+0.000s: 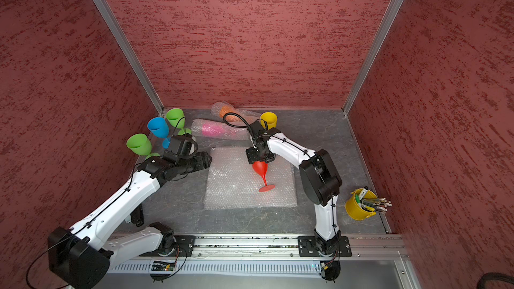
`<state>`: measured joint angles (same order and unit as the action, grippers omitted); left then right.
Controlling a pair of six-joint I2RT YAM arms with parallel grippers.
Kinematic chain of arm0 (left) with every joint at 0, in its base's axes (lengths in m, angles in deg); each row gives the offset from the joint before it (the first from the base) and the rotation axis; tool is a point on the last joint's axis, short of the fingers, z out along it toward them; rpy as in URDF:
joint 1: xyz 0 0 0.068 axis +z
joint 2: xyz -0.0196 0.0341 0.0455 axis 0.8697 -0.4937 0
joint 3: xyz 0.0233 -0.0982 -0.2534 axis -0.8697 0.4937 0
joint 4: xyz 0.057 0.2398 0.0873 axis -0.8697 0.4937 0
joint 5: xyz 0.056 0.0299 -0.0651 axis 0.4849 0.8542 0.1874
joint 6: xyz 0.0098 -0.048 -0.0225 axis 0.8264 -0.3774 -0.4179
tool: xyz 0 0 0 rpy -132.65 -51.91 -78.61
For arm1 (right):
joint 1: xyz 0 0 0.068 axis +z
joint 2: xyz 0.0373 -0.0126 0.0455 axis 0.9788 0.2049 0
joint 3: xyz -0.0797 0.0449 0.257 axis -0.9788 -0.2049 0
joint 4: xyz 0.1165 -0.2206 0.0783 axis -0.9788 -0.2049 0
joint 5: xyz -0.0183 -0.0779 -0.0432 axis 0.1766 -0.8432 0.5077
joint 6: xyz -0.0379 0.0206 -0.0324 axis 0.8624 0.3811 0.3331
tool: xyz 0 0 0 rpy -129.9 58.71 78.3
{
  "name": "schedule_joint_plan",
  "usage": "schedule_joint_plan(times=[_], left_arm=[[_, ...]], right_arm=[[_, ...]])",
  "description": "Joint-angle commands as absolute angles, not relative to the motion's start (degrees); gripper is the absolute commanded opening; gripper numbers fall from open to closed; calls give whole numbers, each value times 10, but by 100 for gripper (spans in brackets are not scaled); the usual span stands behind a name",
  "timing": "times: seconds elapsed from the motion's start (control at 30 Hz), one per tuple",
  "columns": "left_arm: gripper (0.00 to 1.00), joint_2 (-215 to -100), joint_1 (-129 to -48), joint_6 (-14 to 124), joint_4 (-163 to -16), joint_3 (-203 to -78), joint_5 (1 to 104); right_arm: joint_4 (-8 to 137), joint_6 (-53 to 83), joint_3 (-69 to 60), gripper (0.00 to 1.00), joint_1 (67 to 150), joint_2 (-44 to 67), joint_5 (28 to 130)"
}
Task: Unpack wine glasses from bubble wrap
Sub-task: Pick up the wine glass from the bubble wrap.
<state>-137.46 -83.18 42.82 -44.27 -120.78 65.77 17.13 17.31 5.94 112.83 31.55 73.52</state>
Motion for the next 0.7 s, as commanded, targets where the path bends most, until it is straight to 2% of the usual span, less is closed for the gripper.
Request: schedule_joint_plan(times=[0.0,0.17,0.27,0.47,0.6,0.67], left_arm=[[76,-1366,-828,426,-456,-1202,656],[76,-1372,-824,422,-457,-1203,656],[76,-1371,-822,417,-455,-1203,665],[76,-1368,-824,413,-460,-1199,673],[76,-1364,-821,411,-460,-1198,684],[76,-1363,-821,410,-460,-1197,687]], right_arm=[[232,151,31,75,1126,232,740],[347,151,-64,72,1126,100,679],[474,155,-173,67,1125,-9,614],[788,242,-379,63,1125,-182,490],[1012,349,-475,62,1111,-196,438],[1061,375,-476,63,1091,-165,429]])
